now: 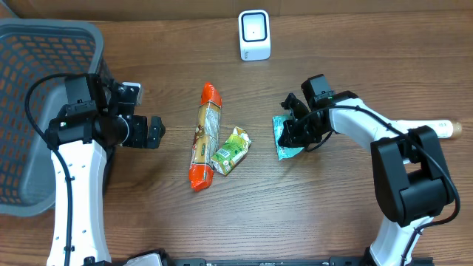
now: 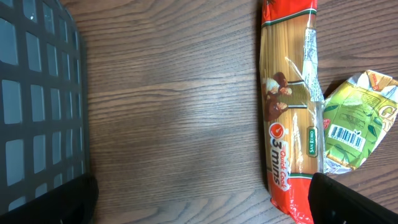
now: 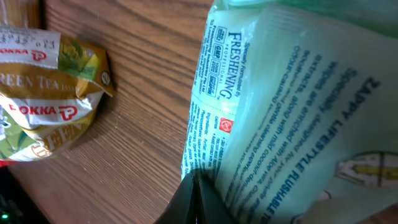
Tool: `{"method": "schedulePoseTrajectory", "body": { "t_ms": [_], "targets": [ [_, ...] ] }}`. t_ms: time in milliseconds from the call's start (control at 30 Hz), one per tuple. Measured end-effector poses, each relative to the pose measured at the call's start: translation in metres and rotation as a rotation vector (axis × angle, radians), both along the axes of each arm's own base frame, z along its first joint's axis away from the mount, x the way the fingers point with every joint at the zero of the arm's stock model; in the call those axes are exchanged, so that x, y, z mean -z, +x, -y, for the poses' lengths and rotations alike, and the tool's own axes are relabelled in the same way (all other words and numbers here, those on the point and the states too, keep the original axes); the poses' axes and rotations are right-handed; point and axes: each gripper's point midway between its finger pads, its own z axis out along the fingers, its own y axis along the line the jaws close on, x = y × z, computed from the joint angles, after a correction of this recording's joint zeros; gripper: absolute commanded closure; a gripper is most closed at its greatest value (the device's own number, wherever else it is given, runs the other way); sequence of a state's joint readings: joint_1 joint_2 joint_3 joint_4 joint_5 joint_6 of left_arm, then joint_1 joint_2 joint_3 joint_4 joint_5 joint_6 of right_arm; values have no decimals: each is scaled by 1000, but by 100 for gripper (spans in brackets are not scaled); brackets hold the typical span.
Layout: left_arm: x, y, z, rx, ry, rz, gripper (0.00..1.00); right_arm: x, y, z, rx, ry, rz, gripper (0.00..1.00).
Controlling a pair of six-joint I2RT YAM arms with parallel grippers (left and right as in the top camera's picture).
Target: Scan the item barcode
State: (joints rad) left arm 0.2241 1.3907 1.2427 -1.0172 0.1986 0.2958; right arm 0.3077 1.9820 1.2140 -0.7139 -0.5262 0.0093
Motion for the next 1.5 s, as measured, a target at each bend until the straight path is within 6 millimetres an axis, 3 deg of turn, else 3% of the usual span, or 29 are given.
{"method": "schedulePoseTrajectory", "body": {
  "t_ms": [167, 267, 533, 700, 833, 933, 1033, 1133, 1333, 1500],
  "targets": [
    [0, 0, 0, 0, 0, 0, 0, -7, 11, 5, 45, 58, 35, 47],
    [0, 0, 0, 0, 0, 0, 0, -11, 14, 9, 49, 64, 54, 41],
    [0, 0, 0, 0, 0, 0, 1, -15, 3, 22, 39, -7, -27, 41],
    [0, 0, 0, 0, 0, 0, 1, -23, -2, 30, 13, -69, -109, 45],
    [0, 0, 0, 0, 0, 0, 0, -45, 17, 29, 6, -79, -68, 45],
    [0, 0, 0, 0, 0, 0, 0, -62, 45, 30, 13, -105, 40, 46],
    [0, 0, 0, 0, 0, 0, 1, -66, 67, 35, 19, -147, 136, 55],
    [0, 0, 0, 0, 0, 0, 0, -65, 76, 38, 20, -170, 177, 61],
    [0, 0, 0, 0, 0, 0, 0, -63, 71, 22, -52, -165, 203, 61],
    [0, 0, 0, 0, 0, 0, 1, -41, 56, -5, -155, -226, 196, 57]
  ]
}}
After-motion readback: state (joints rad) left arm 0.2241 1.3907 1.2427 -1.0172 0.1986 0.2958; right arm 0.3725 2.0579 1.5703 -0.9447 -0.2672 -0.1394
